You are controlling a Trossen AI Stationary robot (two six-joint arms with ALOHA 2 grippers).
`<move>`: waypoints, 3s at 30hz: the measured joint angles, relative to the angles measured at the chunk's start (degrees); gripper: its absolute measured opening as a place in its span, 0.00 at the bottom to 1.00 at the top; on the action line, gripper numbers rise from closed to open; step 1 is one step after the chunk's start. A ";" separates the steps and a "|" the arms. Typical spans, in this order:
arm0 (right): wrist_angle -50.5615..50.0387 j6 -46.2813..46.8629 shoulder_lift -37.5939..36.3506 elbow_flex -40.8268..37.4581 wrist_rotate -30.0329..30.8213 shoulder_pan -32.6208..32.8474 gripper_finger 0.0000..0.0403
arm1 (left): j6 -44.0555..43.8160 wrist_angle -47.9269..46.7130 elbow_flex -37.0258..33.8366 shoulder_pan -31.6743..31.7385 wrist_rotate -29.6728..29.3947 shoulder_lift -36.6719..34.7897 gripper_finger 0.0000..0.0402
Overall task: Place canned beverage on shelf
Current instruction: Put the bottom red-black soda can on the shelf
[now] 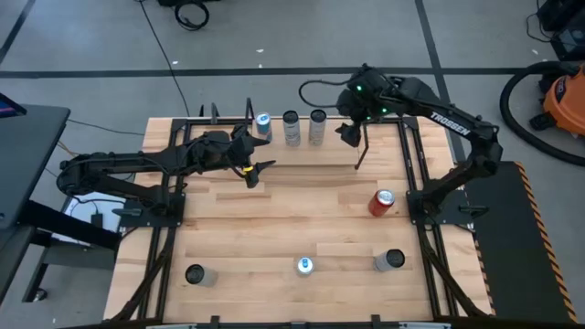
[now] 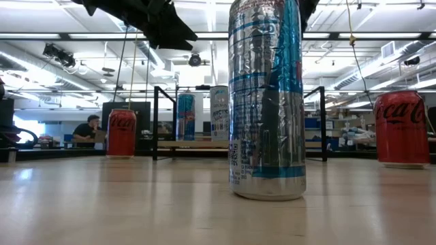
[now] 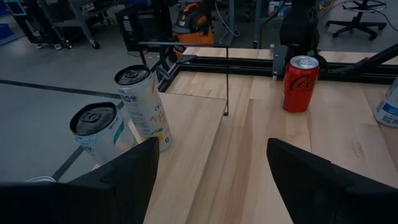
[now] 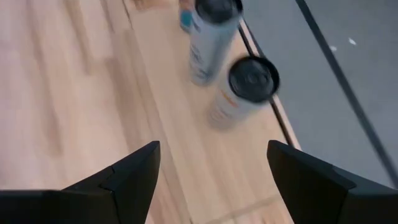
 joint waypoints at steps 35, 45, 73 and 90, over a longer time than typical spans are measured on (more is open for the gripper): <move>-23.66 32.97 -16.17 -23.68 0.90 24.03 0.80 | 0.02 -1.44 0.00 0.00 0.01 0.01 0.75; -16.98 36.96 -19.40 -34.27 1.87 30.23 0.80 | 0.00 -1.38 0.00 -0.01 0.00 0.01 0.75; -9.65 42.15 -19.30 -43.31 4.20 34.96 0.80 | -0.02 -1.29 0.00 0.00 0.00 0.01 0.75; -5.80 41.76 -17.48 -44.89 3.31 34.94 0.80 | -0.02 -1.19 0.00 -0.01 0.01 0.01 0.75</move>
